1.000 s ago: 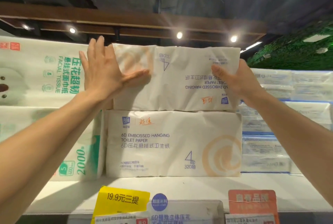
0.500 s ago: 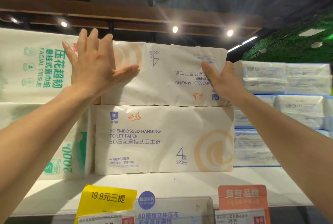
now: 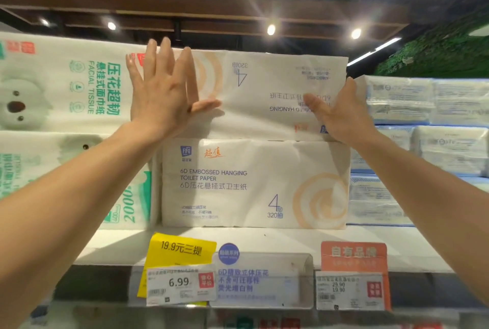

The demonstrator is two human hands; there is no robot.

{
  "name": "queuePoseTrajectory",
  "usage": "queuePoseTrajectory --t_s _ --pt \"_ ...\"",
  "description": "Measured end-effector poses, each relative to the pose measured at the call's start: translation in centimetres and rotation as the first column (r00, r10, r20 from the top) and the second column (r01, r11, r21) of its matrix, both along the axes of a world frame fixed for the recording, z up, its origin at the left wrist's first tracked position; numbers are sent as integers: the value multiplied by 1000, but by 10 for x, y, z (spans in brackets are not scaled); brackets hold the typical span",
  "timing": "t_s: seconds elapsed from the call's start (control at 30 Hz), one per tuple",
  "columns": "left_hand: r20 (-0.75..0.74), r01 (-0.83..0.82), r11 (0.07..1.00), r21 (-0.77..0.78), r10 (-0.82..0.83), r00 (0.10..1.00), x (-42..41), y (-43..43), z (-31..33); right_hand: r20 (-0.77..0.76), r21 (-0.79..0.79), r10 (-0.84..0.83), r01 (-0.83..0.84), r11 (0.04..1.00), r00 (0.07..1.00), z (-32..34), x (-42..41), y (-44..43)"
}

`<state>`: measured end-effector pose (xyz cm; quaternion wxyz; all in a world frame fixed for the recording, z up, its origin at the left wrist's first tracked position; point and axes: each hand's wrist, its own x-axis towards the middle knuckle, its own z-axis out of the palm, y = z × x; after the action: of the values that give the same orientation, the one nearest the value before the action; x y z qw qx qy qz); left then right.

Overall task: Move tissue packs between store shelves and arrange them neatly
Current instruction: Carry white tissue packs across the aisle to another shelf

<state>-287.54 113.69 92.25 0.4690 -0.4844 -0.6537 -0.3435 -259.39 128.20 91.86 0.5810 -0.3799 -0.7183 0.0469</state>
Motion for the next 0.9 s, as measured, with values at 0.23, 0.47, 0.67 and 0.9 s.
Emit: queuePoseTrajectory --t_s 0.23,0.47,0.67,0.9 --pt "-9 109 990 -91 -110 994 20 -51 -20 121 -20 -37 39 999 992 -15 30 -85" --pt "-24 245 944 -220 -256 966 55 -123 -65 225 -38 -114 126 991 968 -51 56 -205" --pt "-53 353 877 -326 -390 919 100 -182 -111 371 -129 -239 304 944 897 -94 99 -301" --pt "-5 524 745 -413 -577 817 197 -223 -132 481 -127 -350 459 879 804 -119 189 -392"
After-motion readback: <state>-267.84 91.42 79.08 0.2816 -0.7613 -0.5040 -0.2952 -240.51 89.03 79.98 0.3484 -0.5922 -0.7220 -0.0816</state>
